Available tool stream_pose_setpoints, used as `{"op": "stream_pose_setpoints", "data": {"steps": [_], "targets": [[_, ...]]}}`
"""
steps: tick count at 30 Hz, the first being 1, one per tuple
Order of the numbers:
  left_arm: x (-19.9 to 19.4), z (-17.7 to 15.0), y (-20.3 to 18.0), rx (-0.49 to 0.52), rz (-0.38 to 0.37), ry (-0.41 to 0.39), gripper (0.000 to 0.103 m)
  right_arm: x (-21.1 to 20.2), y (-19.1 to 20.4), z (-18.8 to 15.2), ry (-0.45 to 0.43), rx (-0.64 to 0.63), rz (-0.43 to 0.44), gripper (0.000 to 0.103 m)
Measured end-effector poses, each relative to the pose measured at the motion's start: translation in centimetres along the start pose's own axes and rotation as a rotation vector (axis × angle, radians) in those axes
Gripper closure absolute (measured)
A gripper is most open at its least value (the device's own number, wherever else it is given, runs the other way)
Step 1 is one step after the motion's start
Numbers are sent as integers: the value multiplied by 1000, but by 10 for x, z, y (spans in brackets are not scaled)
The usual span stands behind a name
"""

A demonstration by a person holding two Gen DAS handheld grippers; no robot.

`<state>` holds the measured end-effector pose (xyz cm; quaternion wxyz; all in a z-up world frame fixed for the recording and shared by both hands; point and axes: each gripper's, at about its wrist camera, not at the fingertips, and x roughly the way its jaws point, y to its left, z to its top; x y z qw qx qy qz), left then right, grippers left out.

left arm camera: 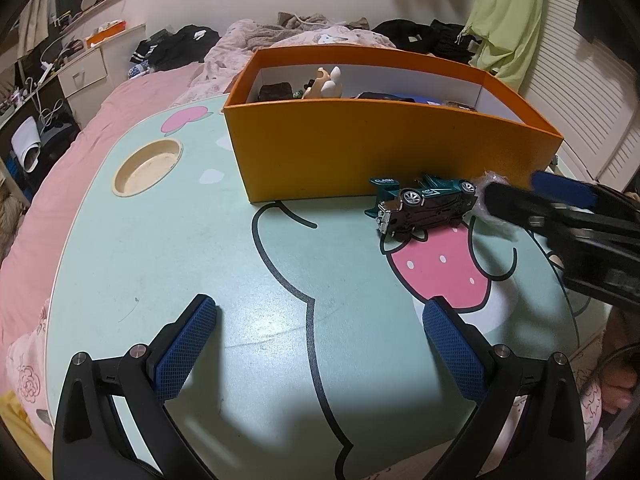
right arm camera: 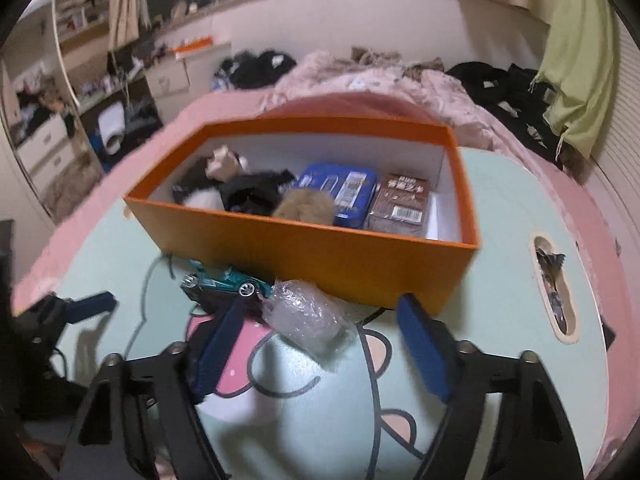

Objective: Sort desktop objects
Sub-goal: 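Grasp the plastic-wrapped item with the right gripper while the left gripper grasps the green toy car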

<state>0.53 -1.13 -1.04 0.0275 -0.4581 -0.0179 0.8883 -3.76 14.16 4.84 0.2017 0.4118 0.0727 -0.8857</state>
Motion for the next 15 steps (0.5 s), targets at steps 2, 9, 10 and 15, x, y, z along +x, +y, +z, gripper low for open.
{"op": "stream_pose_setpoints", "data": {"steps": [2, 9, 10, 15], "targets": [[0, 0, 0, 0, 0, 0, 0, 11, -6, 0, 39, 22, 48, 67], [-2, 0, -1, -1, -1, -2, 0, -28, -25, -32, -87, 66, 36, 68], [-2, 0, -1, -1, 0, -2, 0, -31, -25, -37, -96, 49, 8, 68], [-7, 6, -5, -1, -64, 0, 0, -28, -30, -57, -101, 28, -69, 68]]}}
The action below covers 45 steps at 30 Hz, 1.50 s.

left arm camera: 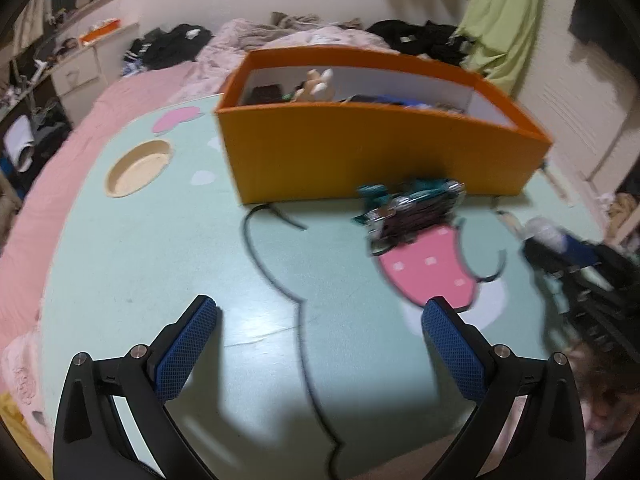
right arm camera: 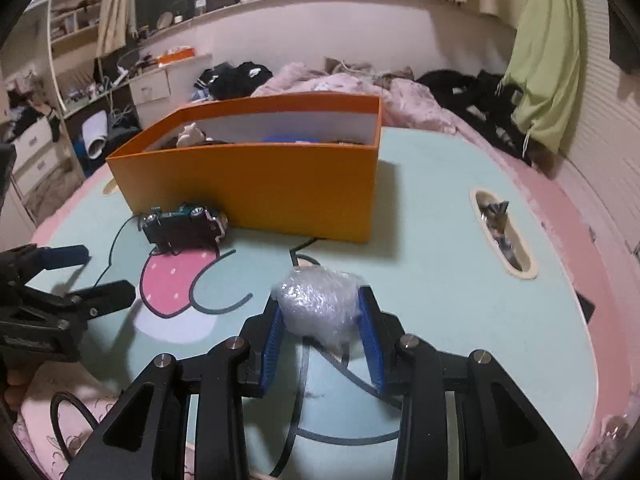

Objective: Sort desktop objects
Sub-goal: 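Grasp the plastic-wrapped item with the right gripper while the left gripper grasps the green toy car, then drop the plastic-wrapped item and green toy car into the orange box with both grippers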

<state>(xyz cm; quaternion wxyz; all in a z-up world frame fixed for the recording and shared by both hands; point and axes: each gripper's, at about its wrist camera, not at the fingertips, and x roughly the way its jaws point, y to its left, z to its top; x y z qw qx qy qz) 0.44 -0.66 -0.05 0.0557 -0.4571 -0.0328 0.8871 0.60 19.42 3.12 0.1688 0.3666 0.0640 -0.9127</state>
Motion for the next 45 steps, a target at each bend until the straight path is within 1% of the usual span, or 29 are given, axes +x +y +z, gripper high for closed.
{"op": "stream_pose_setpoints", "data": {"steps": [2, 5, 7, 9, 11, 12, 13, 14, 15, 16, 17, 18, 19, 21, 25, 31, 36, 41, 45], "targets": [[-4, 9, -5, 0, -30, -16, 0, 0, 2, -1, -3, -9, -9, 68], [-3, 28, -16, -11, -36, -24, 0, 1, 3, -2, -5, -13, -15, 68], [7, 39, -22, -40, -43, 12, 0, 2, 4, -2, -6, -10, -10, 68], [18, 47, -27, -70, -20, 45, 0, 2, 4, -3, -8, -7, -7, 68], [28, 53, -29, -101, -1, 68, 3, 2, 2, -3, -11, -6, -7, 68], [33, 53, -29, -107, 7, 79, 8, 2, 3, -3, -11, -6, -6, 68], [35, 54, -30, -109, 32, 68, 13, 2, 2, -3, -11, -5, -6, 68], [35, 54, -31, -108, 39, 62, 16, 2, 2, -3, -12, -6, -6, 68], [33, 54, -31, -105, 43, 51, 32, 2, 2, -3, -11, -6, -6, 68], [30, 54, -30, -105, 37, 40, 44, 2, 2, -3, -11, -6, -6, 68], [28, 52, -28, -108, 23, 41, 49, 2, 2, -3, -12, -5, -6, 68], [26, 49, -26, -101, 0, 35, 58, 2, 2, -3, -11, -6, -6, 68], [24, 46, -26, -90, -20, 32, 65, 2, 2, -3, -11, -6, -6, 68], [20, 39, -23, -84, -67, 28, 73, 2, 2, -4, -11, -8, -8, 68], [12, 30, -21, -48, -106, 8, 80, 1, 2, -4, -12, -6, -7, 68], [-18, 11, -15, 6, -164, -69, 82, 0, 2, -4, -14, -4, -5, 68], [-29, 1, -8, 13, -198, -79, 82, -3, 4, -1, -16, 9, 15, 67], [-36, 9, -3, -23, -252, -92, 82, -10, 3, 12, -40, 25, 62, 67], [-47, 29, 2, -49, -286, -122, 82, -21, 11, 38, -78, 14, 96, 67]]}}
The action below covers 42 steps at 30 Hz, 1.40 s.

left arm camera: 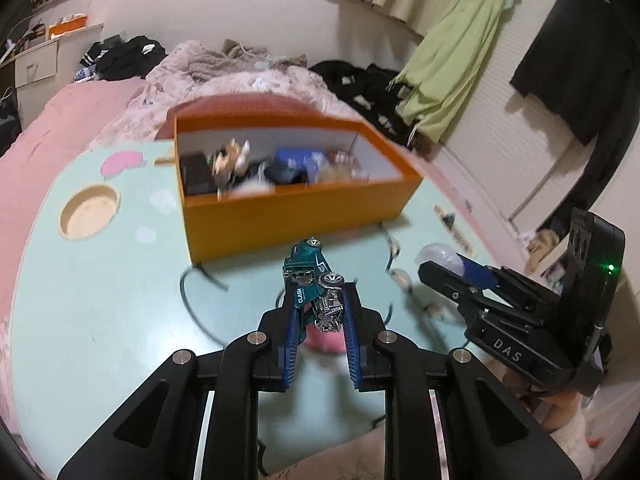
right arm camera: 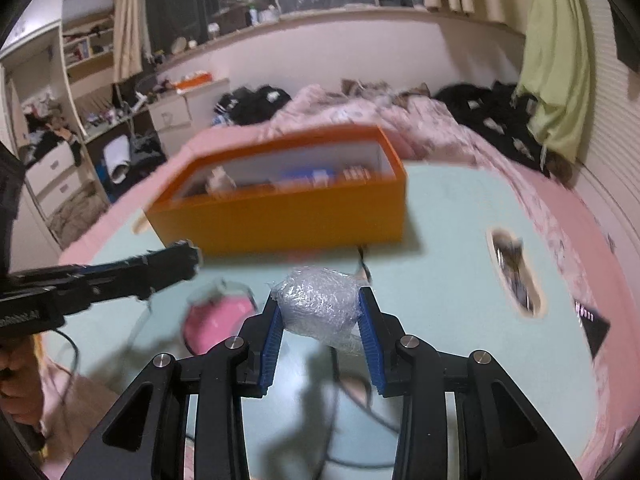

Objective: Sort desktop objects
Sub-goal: 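Drop the plastic-wrapped item and green toy car into the orange box with both grippers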

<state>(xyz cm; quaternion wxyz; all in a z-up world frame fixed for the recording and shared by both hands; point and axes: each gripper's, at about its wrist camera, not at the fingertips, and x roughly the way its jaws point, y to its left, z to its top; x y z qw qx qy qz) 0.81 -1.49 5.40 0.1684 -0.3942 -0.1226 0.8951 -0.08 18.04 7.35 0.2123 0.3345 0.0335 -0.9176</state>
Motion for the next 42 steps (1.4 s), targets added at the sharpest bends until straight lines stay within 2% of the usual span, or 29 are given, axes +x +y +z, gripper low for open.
{"op": "stream_pose_setpoints", "data": {"steps": [3, 8, 10, 12, 13, 14, 15, 18, 20, 24, 26, 28, 30, 32, 33, 34, 37, 40, 41, 42], "targets": [[-10, 24, -1, -5, -19, -40, 82, -1, 12, 34, -33, -39, 7, 67], [-21, 75, -1, -10, 5, -121, 82, 16, 17, 90, -54, -49, -1, 67], [-17, 92, -1, 3, 37, -155, 82, 29, 17, 105, -55, -53, -17, 67], [0, 102, 4, 13, 60, -135, 82, 48, 14, 115, -41, -36, -13, 66], [13, 104, 8, 3, 72, -105, 81, 60, 10, 117, -30, -20, -2, 55], [28, 104, 17, -17, 83, -66, 80, 74, 5, 118, 0, -2, -13, 31], [41, 102, 25, -38, 91, -33, 76, 88, 1, 116, 38, 17, -36, 23], [68, 87, 50, -113, 95, 39, 62, 113, -12, 98, 118, 33, -49, 22], [64, 81, 48, -41, 126, -34, 51, 114, -4, 85, 107, -50, -89, 22], [69, 78, 35, 47, 168, -15, 45, 105, 3, 66, 87, 5, -127, 23], [69, 76, 33, 58, 194, -26, 43, 102, 8, 61, 77, -1, -101, 23], [57, 72, 31, 54, 192, -78, 43, 98, 10, 61, 65, -11, -91, 26], [36, 63, 24, 65, 156, -156, 43, 74, 13, 56, -12, -5, -108, 26], [10, 49, 16, 76, 157, -201, 36, 44, 18, 43, -70, -9, -95, 26], [-1, 38, 12, 77, 187, -190, 22, 32, 19, 33, -80, -7, -108, 24], [-5, 27, 10, 77, 212, -165, 17, 20, 19, 21, -73, 8, -121, 20], [5, -2, 9, 70, 234, -45, 17, 10, 14, -4, -30, 55, -115, 17], [36, -20, 15, 35, 265, 62, 17, 25, 12, -5, 52, 53, -160, 16], [47, -21, 18, 19, 290, 101, 17, 30, 14, -5, 83, 48, -161, 9], [54, -21, 19, 24, 333, 107, 17, 42, 17, -4, 136, 33, -173, 6]]}}
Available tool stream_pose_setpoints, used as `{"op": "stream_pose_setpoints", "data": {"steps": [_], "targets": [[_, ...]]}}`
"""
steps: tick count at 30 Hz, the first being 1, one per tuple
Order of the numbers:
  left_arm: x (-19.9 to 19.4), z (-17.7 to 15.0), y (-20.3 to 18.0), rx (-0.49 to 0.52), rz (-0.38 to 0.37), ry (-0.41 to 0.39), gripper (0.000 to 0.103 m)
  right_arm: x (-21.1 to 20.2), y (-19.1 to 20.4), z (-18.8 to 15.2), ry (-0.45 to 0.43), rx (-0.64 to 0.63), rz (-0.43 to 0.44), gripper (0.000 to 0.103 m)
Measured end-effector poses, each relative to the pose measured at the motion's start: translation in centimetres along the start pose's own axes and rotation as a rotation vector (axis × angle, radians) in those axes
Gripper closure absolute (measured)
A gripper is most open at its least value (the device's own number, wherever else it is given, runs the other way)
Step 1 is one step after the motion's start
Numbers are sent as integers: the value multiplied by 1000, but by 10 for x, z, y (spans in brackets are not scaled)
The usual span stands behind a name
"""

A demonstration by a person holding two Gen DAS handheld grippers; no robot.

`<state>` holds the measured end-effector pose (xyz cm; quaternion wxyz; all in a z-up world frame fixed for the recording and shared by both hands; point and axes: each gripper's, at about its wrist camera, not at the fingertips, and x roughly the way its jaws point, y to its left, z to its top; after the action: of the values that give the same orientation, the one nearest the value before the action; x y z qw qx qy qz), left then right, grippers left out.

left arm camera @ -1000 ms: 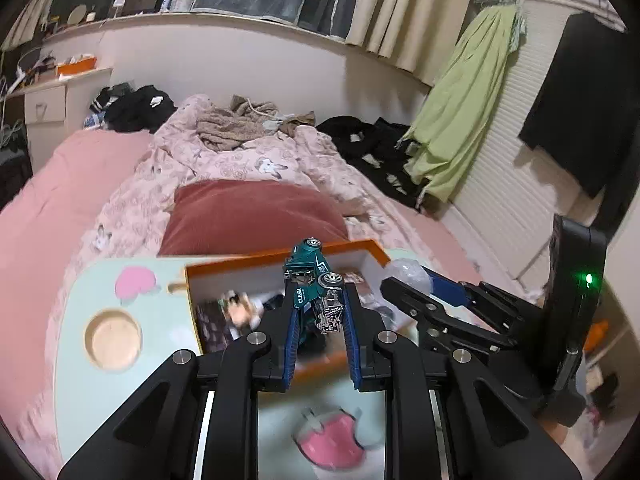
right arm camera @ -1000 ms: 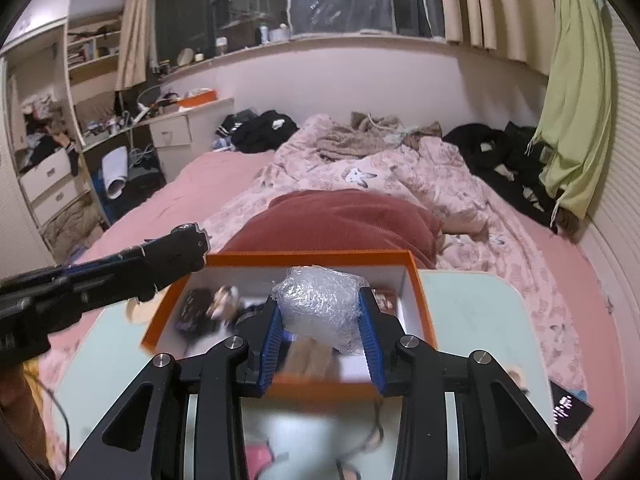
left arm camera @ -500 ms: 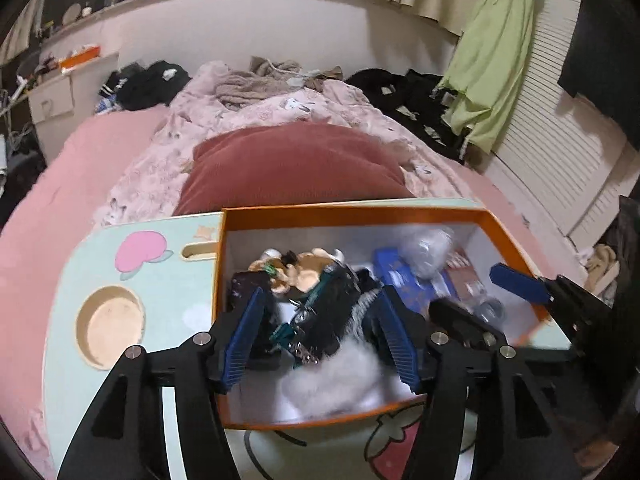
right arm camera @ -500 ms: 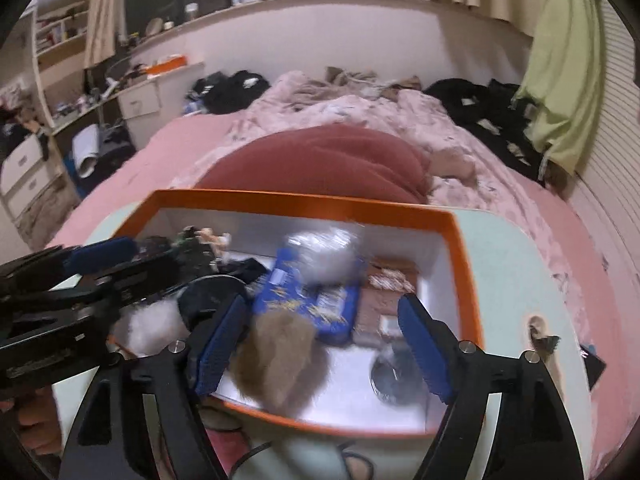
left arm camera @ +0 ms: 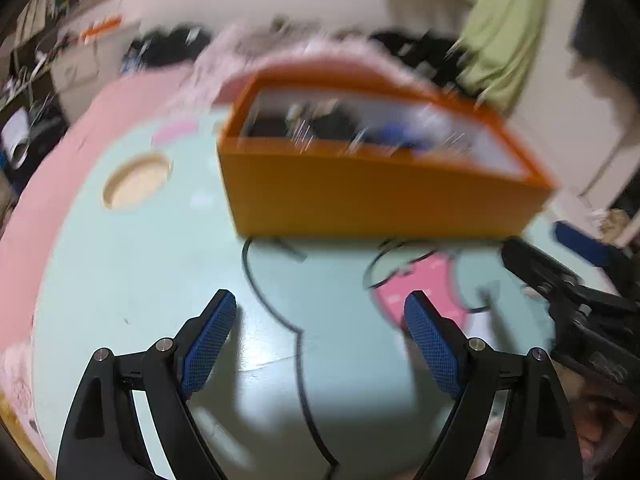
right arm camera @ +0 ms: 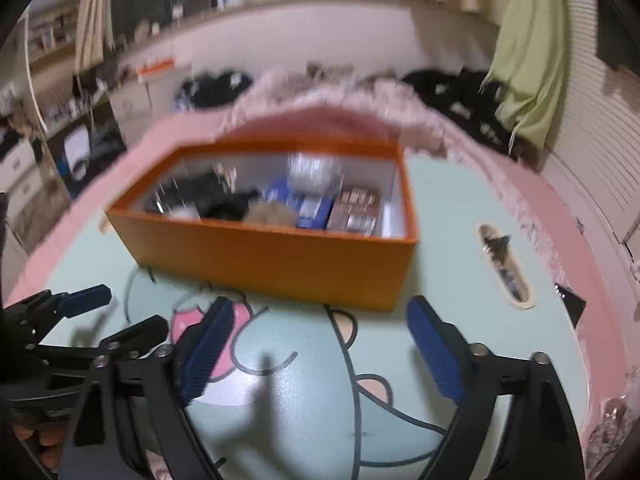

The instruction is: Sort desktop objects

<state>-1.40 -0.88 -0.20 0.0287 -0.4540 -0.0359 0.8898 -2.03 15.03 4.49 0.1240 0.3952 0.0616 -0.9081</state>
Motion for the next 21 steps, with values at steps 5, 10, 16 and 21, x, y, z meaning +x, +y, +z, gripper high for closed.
{"op": "stream_pose_setpoints", "data": {"steps": [5, 10, 16, 21], "targets": [[11, 2, 6, -22, 93, 7, 2, 40, -14, 3, 139, 28, -31, 0], [18, -1, 0, -11, 89, 8, 0, 43, -24, 7, 134, 61, -57, 0], [9, -4, 5, -25, 72, -14, 0, 27, -21, -1, 75, 42, -74, 0], [7, -4, 7, -25, 74, -23, 0, 28, -19, 1, 63, 45, -73, 0]]}}
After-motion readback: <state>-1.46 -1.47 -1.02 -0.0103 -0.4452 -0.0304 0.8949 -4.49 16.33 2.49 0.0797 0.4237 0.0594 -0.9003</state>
